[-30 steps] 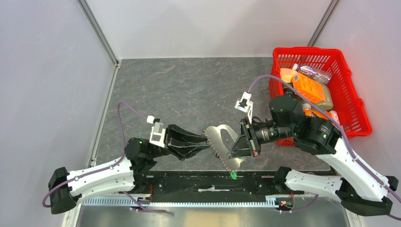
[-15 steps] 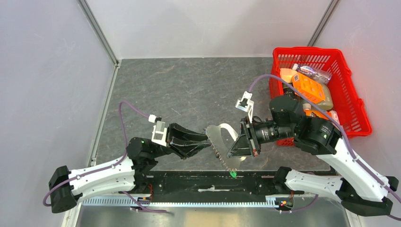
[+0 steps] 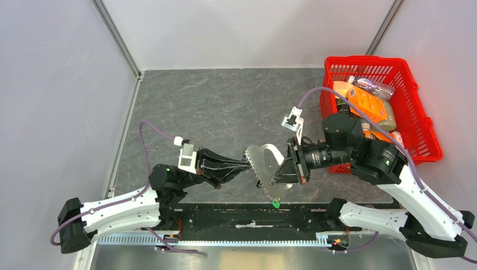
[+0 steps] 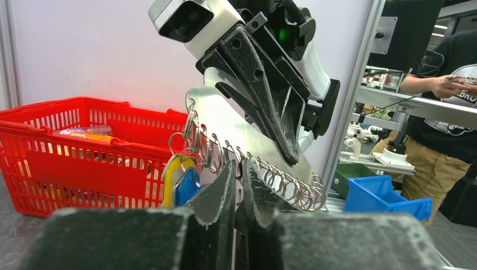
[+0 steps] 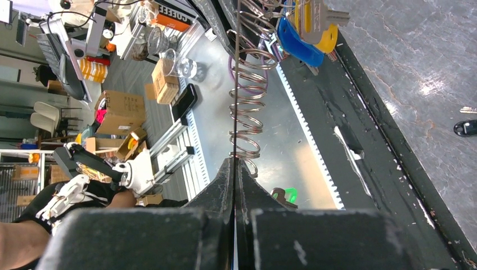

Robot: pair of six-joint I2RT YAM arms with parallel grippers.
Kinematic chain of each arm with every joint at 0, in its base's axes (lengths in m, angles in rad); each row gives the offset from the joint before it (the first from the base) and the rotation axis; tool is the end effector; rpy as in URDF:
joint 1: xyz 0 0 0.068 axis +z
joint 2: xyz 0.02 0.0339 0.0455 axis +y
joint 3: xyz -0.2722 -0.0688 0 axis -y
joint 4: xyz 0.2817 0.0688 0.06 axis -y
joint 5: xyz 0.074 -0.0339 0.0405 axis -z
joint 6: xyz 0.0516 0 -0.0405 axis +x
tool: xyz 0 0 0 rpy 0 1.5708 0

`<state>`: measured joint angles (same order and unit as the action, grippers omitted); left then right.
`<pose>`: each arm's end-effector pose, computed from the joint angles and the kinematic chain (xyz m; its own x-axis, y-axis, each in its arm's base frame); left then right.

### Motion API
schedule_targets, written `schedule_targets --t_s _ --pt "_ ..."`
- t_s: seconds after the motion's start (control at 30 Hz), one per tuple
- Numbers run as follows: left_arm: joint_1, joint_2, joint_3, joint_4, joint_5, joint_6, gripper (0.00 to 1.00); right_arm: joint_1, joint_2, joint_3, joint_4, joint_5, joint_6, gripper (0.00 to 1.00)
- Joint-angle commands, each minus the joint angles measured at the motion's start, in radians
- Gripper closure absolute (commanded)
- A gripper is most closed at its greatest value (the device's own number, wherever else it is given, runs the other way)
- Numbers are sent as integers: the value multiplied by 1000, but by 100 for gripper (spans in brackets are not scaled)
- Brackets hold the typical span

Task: Put the keys on the keyring

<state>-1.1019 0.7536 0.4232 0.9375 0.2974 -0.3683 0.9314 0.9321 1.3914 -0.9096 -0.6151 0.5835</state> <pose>0.0808 -0.1930 0.3355 -0.1057 -0.5530 -0.8264 0.9900 0.0196 -0.1397 0.0884 0.1688 0.4602 -0.7486 -0.2527 -0.6130 -0.6626 0.2512 0.7056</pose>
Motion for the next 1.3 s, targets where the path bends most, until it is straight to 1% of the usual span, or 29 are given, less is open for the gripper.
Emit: schedule_targets --t_s 0.0,0.07,0.1,0.4,0.5,0.6,0.77,0.9,0.93,1.0,1.07,1.13,1.2,1.27 --pt "5 -6 2 35 -87 58 89 7 -22 1 41 -61 -1 100" --pt "6 -4 3 36 -87 59 94 7 -23 -2 41 -60 0 100" --pt "6 -3 3 37 -87 60 98 7 -24 -3 41 -60 1 100" --pt "5 44 22 79 -70 58 98 7 -44 -22 54 -55 14 100" --pt "6 37 25 81 -63 58 98 7 -57 -50 65 -54 15 100" --pt "6 11 49 5 -46 70 98 7 -75 -86 92 -49 17 100" --pt "6 -48 81 -109 -19 70 98 7 -94 -136 145 34 41 98" --pt "6 -119 120 -261 -8 82 98 7 -125 -196 240 94 93 98" --pt "5 -130 134 -304 -6 87 98 7 -129 -213 262 100 109 95" --pt "6 -147 172 -393 -2 99 98 7 -130 -254 299 97 131 84" --pt "6 -149 215 -492 -1 114 98 7 -136 -293 354 92 152 82" --pt "5 -146 241 -550 -3 118 98 7 -154 -337 417 101 172 76" --pt "5 -139 263 -593 -6 118 98 7 -162 -369 461 121 186 72" --pt "5 -129 284 -635 -10 117 98 7 -167 -384 471 160 188 67"
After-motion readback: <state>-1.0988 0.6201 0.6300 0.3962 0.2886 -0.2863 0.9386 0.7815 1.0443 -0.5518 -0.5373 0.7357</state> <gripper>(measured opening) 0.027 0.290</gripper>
